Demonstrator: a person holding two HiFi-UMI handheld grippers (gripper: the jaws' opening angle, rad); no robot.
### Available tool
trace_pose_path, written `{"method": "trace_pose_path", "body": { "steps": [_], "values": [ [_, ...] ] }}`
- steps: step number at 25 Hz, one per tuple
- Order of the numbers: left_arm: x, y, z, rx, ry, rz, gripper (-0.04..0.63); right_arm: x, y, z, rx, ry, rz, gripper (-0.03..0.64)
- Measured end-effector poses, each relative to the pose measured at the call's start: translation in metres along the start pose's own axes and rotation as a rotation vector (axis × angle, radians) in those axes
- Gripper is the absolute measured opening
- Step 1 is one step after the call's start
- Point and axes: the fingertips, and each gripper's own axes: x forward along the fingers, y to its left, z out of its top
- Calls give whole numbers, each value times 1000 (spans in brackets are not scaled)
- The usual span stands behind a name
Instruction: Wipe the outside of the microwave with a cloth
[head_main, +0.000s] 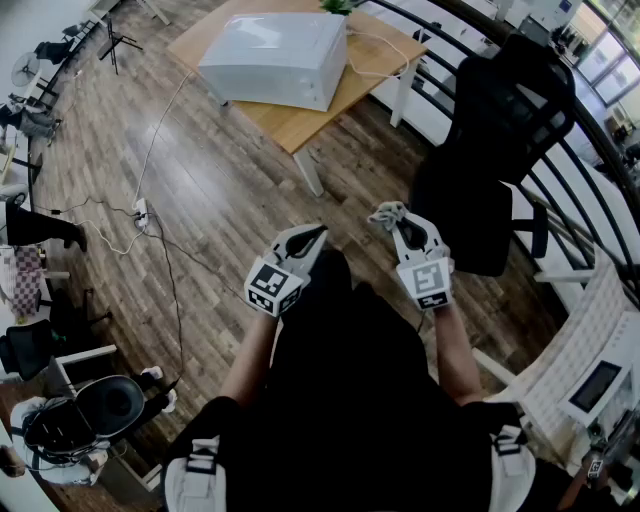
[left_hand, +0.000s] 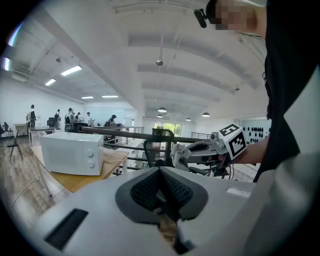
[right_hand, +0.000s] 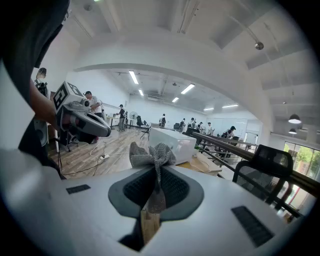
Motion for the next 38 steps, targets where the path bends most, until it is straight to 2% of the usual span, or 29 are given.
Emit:
{"method": "trace_pose_path", "body": {
  "steps": [8, 23, 38],
  "values": [
    [1, 6, -2, -13, -6, 7, 3, 5, 4, 0, -20, 14, 15, 26],
    [12, 9, 0, -17, -5, -20, 3, 4, -4, 3, -25, 23, -12, 28],
    [14, 1, -3, -12, 0, -26, 3, -5, -7, -6, -1, 25, -22, 28]
  ]
}}
